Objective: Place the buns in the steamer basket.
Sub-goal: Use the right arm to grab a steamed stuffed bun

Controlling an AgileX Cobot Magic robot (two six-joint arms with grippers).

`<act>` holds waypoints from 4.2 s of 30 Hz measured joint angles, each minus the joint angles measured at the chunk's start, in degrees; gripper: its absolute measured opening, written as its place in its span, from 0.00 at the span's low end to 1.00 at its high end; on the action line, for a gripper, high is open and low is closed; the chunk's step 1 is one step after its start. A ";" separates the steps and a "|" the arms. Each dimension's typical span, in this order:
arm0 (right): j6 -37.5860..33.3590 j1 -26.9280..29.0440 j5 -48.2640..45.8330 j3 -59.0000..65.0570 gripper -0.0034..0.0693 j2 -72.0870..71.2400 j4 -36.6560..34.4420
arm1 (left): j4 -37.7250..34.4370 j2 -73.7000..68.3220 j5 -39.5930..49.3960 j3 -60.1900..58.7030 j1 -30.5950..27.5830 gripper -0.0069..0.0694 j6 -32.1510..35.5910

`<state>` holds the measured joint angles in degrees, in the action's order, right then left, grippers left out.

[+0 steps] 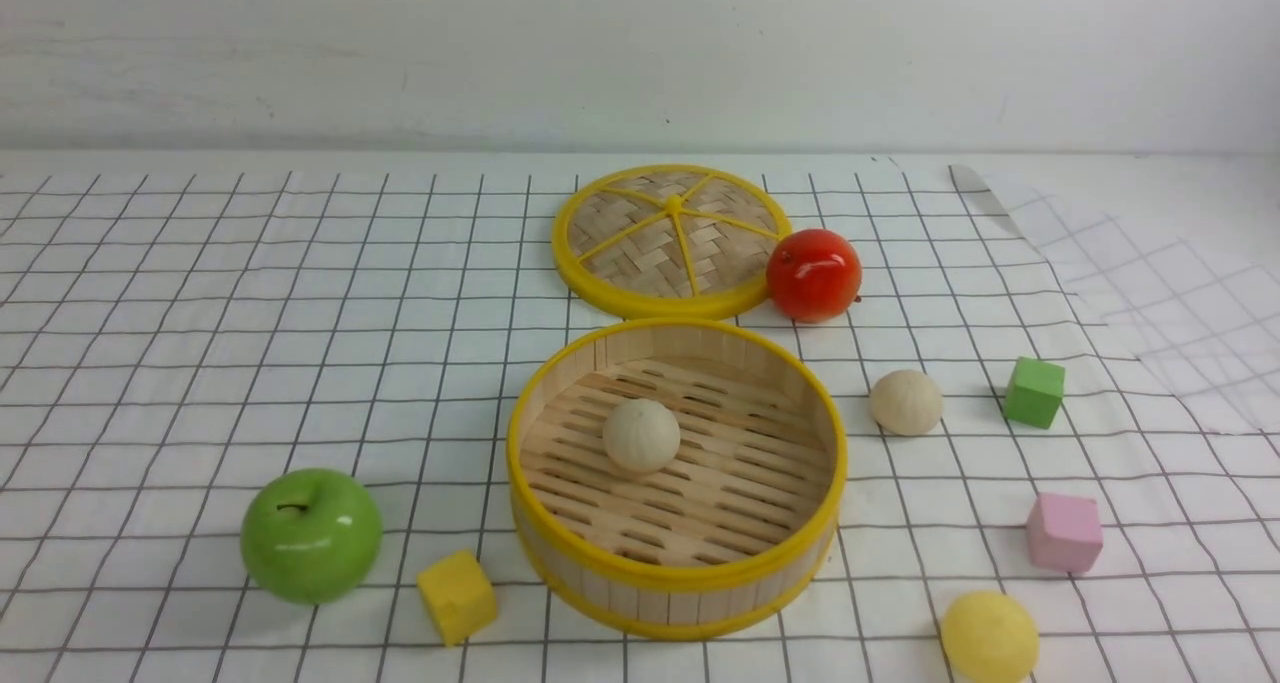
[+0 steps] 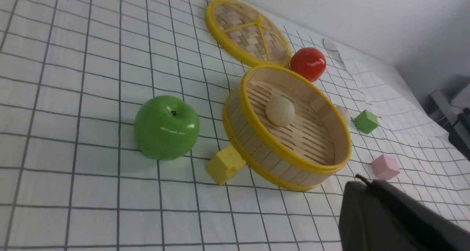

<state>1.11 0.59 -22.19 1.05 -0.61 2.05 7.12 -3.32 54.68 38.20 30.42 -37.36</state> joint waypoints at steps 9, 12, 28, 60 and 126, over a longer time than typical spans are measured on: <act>0.00 0.00 0.00 0.00 0.38 0.00 0.00 | 0.61 0.57 0.89 0.00 0.00 0.07 -0.04; 0.00 0.00 0.00 0.00 0.38 0.00 0.00 | 1.07 0.57 0.38 -0.29 0.00 0.07 -0.04; 0.00 0.00 0.00 0.00 0.38 0.00 0.00 | 7.54 1.95 -46.89 -32.27 -24.11 0.07 12.15; 0.00 0.00 0.00 0.00 0.38 0.00 0.00 | 5.18 3.91 -32.25 -39.94 -24.38 0.10 12.00; -13.31 -0.59 -18.96 -36.21 0.38 59.34 -28.23 | 5.18 3.91 -32.25 -39.94 -24.38 0.11 12.00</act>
<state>-12.20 0.00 -41.15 -35.16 58.72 -26.18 12.30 0.60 22.43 -1.74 6.04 -25.36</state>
